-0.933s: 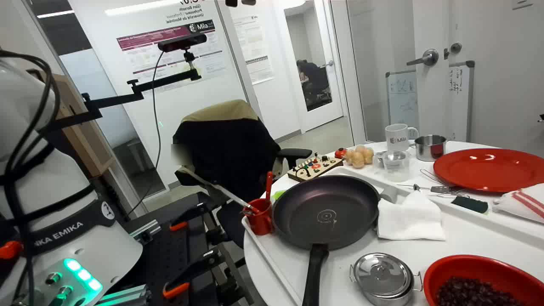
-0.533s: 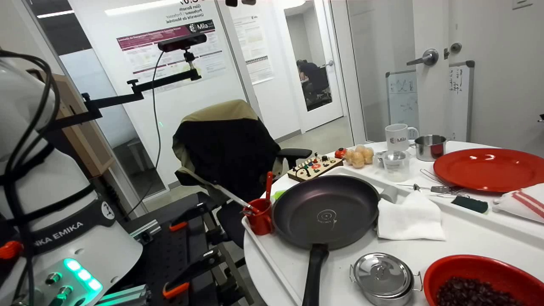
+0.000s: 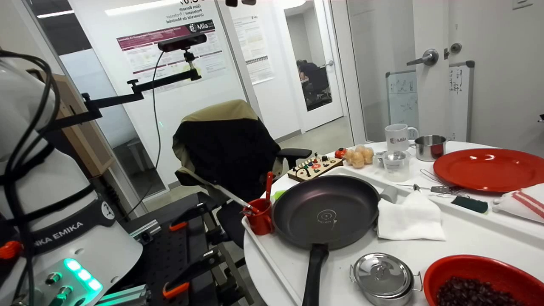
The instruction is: Use the white towel to wipe the pan
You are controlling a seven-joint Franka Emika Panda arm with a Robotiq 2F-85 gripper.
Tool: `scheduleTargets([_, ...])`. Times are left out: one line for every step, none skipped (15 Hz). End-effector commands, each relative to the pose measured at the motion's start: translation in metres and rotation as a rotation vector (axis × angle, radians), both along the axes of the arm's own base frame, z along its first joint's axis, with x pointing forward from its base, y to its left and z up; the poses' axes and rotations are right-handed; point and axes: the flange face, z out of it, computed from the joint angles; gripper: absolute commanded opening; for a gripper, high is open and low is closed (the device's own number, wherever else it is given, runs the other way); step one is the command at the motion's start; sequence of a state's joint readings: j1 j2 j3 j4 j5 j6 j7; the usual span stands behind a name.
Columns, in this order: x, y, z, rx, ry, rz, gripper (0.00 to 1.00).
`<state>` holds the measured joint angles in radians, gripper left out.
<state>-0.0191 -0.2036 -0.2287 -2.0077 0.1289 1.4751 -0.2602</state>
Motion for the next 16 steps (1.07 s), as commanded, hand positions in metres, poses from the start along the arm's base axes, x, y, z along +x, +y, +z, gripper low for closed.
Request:
scheduleTargets([0.0, 0.0, 0.001, 0.0, 0.001, 0.0, 1.0])
scheduleTargets([0.0, 0.0, 0.001, 0.0, 0.001, 0.0, 1.0])
scheduleTargets([0.002, -0.001, -0.003, 0.007, 0.014, 0.0, 1.0])
scheduleTargets([0.006, -0.004, -0.012, 0.029, 0.041, 0.004, 1.0])
scheduleTargets([0.008, -0.005, -0.017, 0.036, 0.054, 0.004, 1.0])
scheduleTargets([0.015, -0.009, -0.027, 0.043, 0.064, 0.006, 1.0])
scheduleTargets([0.019, -0.011, -0.033, 0.048, 0.069, 0.01, 1.0])
scheduleTargets([0.025, -0.015, -0.042, 0.045, 0.065, 0.018, 1.0])
scheduleTargets([0.031, -0.017, -0.05, 0.034, 0.059, 0.03, 1.0])
scheduleTargets([0.038, -0.021, -0.059, 0.032, 0.047, 0.047, 1.0])
scheduleTargets([0.044, -0.023, -0.067, 0.024, 0.035, 0.064, 1.0])
scheduleTargets([0.05, -0.025, -0.078, 0.008, 0.023, 0.075, 1.0])
scheduleTargets([0.057, -0.028, -0.088, -0.01, 0.004, 0.084, 1.0])
scheduleTargets([0.063, -0.03, -0.101, -0.031, -0.017, 0.099, 1.0])
scheduleTargets([0.068, -0.032, -0.11, -0.051, -0.04, 0.101, 1.0])
scheduleTargets([0.074, -0.034, -0.123, -0.08, -0.069, 0.11, 1.0])
